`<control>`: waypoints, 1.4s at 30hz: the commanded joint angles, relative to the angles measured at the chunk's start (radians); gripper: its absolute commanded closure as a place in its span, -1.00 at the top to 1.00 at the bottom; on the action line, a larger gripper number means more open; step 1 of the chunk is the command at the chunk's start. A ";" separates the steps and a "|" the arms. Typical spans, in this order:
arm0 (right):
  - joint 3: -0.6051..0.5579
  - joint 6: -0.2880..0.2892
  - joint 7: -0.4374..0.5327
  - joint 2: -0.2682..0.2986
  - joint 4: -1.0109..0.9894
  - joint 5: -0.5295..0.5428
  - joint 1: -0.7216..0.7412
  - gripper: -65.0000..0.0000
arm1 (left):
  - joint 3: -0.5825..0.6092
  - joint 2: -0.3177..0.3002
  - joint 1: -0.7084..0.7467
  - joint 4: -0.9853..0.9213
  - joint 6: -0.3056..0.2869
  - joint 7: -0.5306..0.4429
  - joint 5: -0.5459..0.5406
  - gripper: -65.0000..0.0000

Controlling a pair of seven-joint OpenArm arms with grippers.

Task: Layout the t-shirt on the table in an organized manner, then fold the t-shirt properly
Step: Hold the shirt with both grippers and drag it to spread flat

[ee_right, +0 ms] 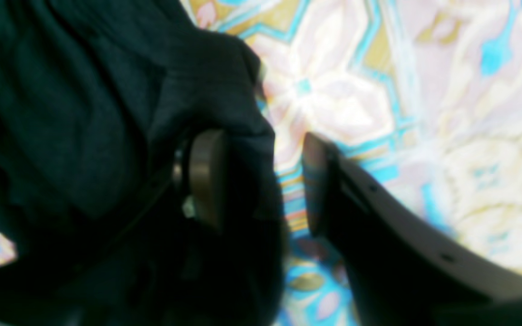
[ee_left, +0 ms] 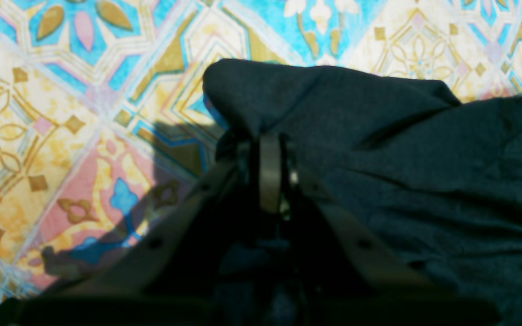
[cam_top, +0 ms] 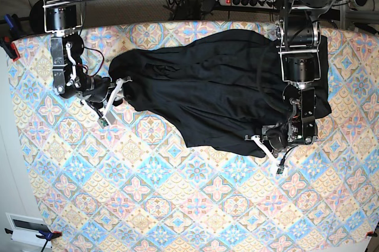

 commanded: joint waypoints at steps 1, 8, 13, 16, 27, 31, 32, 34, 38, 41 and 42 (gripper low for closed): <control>0.003 0.029 -0.007 0.010 0.007 -0.009 0.018 -0.26 | 0.000 -0.008 -0.030 0.019 -0.002 -0.014 -0.010 -0.99; 0.015 0.074 0.006 0.010 0.016 -0.005 0.078 -1.00 | 0.000 -0.005 -0.030 0.019 -0.002 -0.014 -0.015 -0.99; 0.062 0.074 0.030 0.012 0.061 0.052 0.039 -1.00 | -0.003 -0.005 -0.030 0.019 -0.002 -0.014 -0.015 -0.99; 0.137 0.074 0.029 0.013 0.107 0.104 -0.007 -1.00 | -0.003 -0.003 -0.030 0.019 -0.002 -0.014 -0.016 -0.99; 0.419 0.075 -0.019 0.016 0.282 0.104 -0.137 -1.00 | -0.006 0.020 -0.018 0.108 -0.002 -0.012 -0.018 -0.98; 0.430 0.075 -0.054 0.016 0.293 0.104 -0.155 -1.00 | 0.000 0.029 -0.011 0.146 -0.002 0.011 -0.018 -0.98; 0.428 0.075 -0.060 0.016 0.293 0.104 -0.155 -1.00 | 0.000 0.038 -0.011 0.146 -0.002 0.028 -0.018 -0.98; 0.408 0.075 -0.062 0.016 0.293 0.104 -0.154 -0.97 | -0.002 0.043 -0.012 0.147 -0.002 0.040 -0.018 -0.96; 0.307 0.074 -0.062 0.016 0.293 0.104 -0.151 -0.70 | -0.009 0.040 -0.021 0.149 -0.002 0.037 -0.018 -0.77; 0.230 0.074 -0.057 0.016 0.296 0.104 -0.106 -0.47 | -0.009 0.038 -0.034 0.207 -0.002 0.041 -0.018 -0.52; 0.201 0.074 -0.054 0.016 0.297 0.103 -0.091 -0.42 | -0.009 0.038 -0.034 0.227 -0.002 0.041 -0.018 -0.43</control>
